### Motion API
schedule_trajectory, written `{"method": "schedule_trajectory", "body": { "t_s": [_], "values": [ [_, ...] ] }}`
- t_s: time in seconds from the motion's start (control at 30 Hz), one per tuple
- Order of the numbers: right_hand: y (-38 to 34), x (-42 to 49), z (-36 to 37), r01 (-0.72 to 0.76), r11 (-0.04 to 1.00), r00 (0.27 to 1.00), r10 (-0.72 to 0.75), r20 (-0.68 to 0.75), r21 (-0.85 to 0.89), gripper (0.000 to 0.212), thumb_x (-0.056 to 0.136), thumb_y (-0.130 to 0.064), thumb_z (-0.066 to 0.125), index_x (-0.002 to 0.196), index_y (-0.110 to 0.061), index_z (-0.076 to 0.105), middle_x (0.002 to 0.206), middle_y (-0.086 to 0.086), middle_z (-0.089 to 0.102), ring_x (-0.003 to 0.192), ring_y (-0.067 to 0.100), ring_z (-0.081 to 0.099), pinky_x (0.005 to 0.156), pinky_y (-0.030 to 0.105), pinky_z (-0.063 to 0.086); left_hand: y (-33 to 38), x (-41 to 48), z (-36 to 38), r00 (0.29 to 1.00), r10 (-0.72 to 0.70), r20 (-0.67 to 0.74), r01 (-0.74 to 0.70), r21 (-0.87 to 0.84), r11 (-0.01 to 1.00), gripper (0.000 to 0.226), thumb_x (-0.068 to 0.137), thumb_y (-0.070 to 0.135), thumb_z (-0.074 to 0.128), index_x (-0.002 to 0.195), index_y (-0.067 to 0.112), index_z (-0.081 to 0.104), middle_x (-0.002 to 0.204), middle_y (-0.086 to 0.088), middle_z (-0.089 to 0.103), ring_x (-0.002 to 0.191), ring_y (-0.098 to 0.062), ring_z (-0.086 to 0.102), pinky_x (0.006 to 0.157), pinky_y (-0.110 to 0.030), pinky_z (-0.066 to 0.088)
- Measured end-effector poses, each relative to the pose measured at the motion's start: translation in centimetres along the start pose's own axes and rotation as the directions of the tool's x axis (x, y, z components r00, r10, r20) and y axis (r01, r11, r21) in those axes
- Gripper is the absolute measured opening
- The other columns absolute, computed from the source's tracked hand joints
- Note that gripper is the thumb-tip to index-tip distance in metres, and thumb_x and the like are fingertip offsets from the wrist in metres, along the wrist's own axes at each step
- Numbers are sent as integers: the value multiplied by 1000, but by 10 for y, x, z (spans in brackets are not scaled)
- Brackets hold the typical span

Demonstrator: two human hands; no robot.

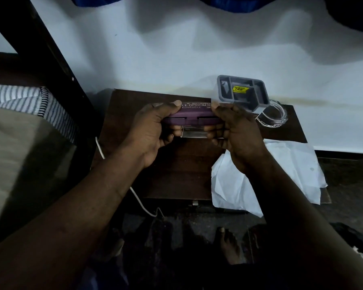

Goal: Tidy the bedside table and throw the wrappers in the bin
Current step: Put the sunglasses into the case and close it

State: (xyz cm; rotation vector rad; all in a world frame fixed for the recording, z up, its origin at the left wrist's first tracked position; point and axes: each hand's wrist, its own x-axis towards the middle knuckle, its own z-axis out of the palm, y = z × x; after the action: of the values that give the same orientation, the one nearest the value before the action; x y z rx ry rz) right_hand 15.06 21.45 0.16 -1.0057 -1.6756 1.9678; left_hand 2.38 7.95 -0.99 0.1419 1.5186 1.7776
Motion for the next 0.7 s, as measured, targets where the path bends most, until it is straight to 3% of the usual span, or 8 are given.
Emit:
{"method": "schedule_trajectory", "body": {
  "t_s": [0.1,0.27,0.43,0.6,0.7],
  "values": [
    [3,1,1,31,999,999,-32,-22,-10,25,99,-24,68,118,-7,68,69,9,71,54,15,60,53,25,47,-1,0,-1,999,19,-29,-18,10,1000,34,92,22,73,122,11,62,80,-1,75,63,-19,65,52,-24,48],
    [3,1,2,26,999,1000,-26,2,20,21,99,-26,68,115,-12,69,74,9,72,57,15,62,56,24,49,0,1,-2,999,12,-33,-13,-22,1000,33,93,24,72,122,13,61,77,-3,71,62,-18,64,50,-22,49],
    [3,1,2,57,998,998,-57,3,18,23,101,-23,66,122,-15,67,75,7,74,60,15,64,58,25,50,-1,3,-3,998,58,-20,-57,44,997,34,92,30,75,121,19,63,94,-4,75,73,-17,68,57,-25,53],
    [2,3,1,90,995,994,-88,-59,34,34,102,-15,63,136,-22,62,77,6,73,57,13,62,54,25,47,-1,9,-9,983,168,79,-179,164,970,45,83,15,83,121,26,62,108,-3,74,80,-16,70,60,-26,54],
    [2,6,0,103,995,991,-102,-89,7,36,102,-14,63,137,-23,62,80,5,72,54,12,61,53,25,46,-5,13,-14,949,282,139,-313,317,896,54,74,17,88,119,30,61,116,-5,73,89,-14,70,66,-29,56]
  ]
}}
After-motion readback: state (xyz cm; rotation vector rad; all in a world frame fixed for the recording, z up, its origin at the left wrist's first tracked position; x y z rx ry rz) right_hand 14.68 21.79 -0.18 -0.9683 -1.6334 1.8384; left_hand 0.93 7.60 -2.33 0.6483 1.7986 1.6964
